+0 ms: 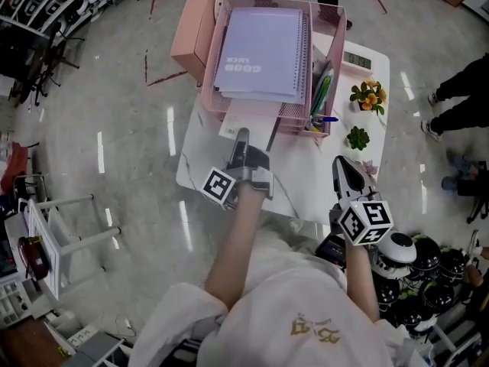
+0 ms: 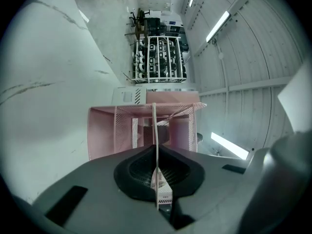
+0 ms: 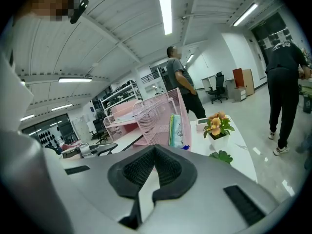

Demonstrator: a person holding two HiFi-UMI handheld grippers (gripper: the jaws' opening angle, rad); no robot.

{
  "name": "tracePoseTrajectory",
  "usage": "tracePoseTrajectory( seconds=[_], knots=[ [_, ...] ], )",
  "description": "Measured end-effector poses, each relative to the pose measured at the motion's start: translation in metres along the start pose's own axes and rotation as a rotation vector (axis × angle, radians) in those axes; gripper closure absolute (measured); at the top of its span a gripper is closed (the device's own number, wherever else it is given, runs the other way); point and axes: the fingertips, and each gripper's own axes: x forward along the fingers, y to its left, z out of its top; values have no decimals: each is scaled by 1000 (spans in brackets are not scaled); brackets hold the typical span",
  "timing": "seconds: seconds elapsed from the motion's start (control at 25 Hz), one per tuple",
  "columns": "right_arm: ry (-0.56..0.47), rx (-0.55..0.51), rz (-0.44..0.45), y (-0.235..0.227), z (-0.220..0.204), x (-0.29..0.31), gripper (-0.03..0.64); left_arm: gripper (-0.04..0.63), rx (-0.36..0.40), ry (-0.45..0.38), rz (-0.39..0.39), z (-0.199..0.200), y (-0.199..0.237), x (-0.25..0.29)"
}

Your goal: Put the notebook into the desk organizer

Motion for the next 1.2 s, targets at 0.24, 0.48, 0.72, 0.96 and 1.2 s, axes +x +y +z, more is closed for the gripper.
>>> tracePoseTrajectory(
  seconds=[0.24, 0.48, 0.72, 0.96, 1.2],
  knots=[
    [7, 6, -2, -2, 0, 6, 609, 568, 32, 7, 17, 1, 0, 11],
    [11, 11, -1, -2, -2, 9, 609, 565, 58, 8, 50, 2, 3, 17],
    [14, 18, -4, 0, -5, 10, 609, 481, 51, 28, 101, 0, 14, 18],
    [17, 25, 0, 0, -7, 12, 609, 385, 88, 68, 142, -5, 24, 16],
    [12, 30, 6, 3, -8, 8, 609, 333, 165, 95, 158, -6, 27, 8]
  ],
)
